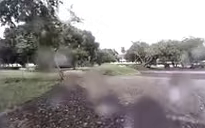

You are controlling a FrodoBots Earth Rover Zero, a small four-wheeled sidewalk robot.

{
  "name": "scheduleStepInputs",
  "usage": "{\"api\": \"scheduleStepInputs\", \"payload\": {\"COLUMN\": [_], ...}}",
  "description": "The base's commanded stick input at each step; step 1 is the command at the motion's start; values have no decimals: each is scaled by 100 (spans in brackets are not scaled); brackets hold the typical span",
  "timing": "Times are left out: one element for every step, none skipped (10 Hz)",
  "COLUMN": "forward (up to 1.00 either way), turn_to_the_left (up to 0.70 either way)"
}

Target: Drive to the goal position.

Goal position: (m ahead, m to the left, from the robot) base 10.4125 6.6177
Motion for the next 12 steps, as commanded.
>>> {"api": "scheduleStepInputs", "payload": {"forward": [70,70,70,70,70,70,70,70,70,70,70,70], "turn_to_the_left": [0,0,0,0,0,0,0,0,0,0,0,0]}}
